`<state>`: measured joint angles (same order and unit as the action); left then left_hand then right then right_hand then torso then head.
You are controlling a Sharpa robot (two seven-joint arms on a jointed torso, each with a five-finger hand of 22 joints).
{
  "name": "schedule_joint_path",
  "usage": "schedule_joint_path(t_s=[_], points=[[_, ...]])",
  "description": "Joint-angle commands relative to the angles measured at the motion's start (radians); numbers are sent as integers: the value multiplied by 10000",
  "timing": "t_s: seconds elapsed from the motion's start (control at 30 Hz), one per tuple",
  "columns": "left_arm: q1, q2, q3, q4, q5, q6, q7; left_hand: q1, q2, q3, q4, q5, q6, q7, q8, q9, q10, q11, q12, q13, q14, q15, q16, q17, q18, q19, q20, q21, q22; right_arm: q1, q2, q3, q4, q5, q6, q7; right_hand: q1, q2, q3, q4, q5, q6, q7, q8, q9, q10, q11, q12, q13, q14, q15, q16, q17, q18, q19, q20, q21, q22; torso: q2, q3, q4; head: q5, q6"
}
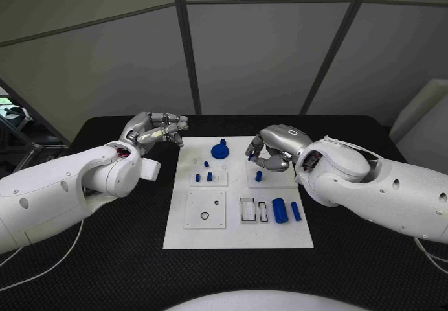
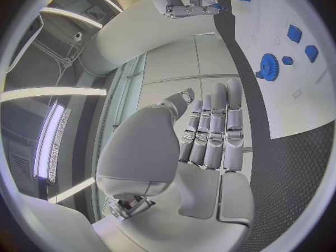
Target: Assemble the parts on the task board
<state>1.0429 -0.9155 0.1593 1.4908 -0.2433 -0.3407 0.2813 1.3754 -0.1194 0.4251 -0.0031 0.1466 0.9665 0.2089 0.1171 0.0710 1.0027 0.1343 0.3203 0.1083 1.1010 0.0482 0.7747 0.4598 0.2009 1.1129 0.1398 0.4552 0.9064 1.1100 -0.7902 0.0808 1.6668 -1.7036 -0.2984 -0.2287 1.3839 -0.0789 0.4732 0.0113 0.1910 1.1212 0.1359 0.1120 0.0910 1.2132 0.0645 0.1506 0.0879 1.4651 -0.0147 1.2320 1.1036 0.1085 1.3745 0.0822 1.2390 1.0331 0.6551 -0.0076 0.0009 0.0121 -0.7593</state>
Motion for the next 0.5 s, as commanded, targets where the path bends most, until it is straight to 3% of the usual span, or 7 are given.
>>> schedule_joint_path(t_s=[0.03, 0.13, 0.2, 0.33, 0.5], points=[[14, 29, 8, -3, 24, 125, 34, -4, 57, 17, -43, 36, -39, -1, -25, -11, -38, -6, -34, -10, -36, -4, -20, -10, -194, -70, -20, -22, -12, 12, 217, 7, 113, 282, -152, 183, -32, 38, -11, 21, 6, 53, -1, 13, 10, 78, -12, 7, 16, 390, -65, 28, -5, -82, 75, 4, 61, 22, -3, -9, 27, 110, -18], [15, 68, 8, -14, 24, 124, 40, -4, 57, 17, -43, 36, -39, -1, -25, -11, -38, -6, -34, -10, -36, -4, -20, -10, -194, -70, -20, -22, -12, -5, 545, -5, 68, 317, -63, 283, -27, 38, -10, 14, 13, 54, -2, 12, 11, 79, -13, 4, 16, 389, -67, 27, -11, -81, 71, 1, 60, 17, -3, -11, 18, 235, -42], [15, 94, 8, -25, 24, 117, 46, -4, 57, 17, -43, 36, -39, -1, -25, -11, -38, -6, -34, -10, -36, -4, -20, -10, -194, -70, -20, -22, -12, -117, 781, -22, 18, 330, 30, 352, -23, 39, -9, 10, 17, 54, -2, 12, 11, 79, -14, 2, 16, 389, -68, 30, -8, -81, 72, -1, 64, 23, 5, 1, 12, 312, -71], [16, 120, 9, -21, 24, 108, 58, -4, 57, 17, -43, 36, -39, -1, -25, -11, -38, -6, -34, -10, -36, -4, -20, -10, -194, -70, -20, -22, -12, -392, 1134, -50, -114, 341, 184, 460, -17, 40, -8, 2, 25, 51, -1, 9, 10, 78, -14, -2, 15, 388, -69, 27, -17, -79, 65, -5, 59, 13, 10, -17, 7, 410, -128], [17, 145, 9, -19, 24, 114, 58, 7, 62, 14, -53, 35, -44, 3, -22, -9, -45, -2, -26, -13, -39, -1, -35, -20, -193, -75, -17, -29, -17, -647, 1450, -215, -283, 344, 471, 502, -15, 42, -7, -2, 29, 49, 1, 7, 10, 76, -13, -6, 15, 386, -69, 22, -26, -85, 78, -8, 85, 53, 22, -1, -2, 575, -222]])
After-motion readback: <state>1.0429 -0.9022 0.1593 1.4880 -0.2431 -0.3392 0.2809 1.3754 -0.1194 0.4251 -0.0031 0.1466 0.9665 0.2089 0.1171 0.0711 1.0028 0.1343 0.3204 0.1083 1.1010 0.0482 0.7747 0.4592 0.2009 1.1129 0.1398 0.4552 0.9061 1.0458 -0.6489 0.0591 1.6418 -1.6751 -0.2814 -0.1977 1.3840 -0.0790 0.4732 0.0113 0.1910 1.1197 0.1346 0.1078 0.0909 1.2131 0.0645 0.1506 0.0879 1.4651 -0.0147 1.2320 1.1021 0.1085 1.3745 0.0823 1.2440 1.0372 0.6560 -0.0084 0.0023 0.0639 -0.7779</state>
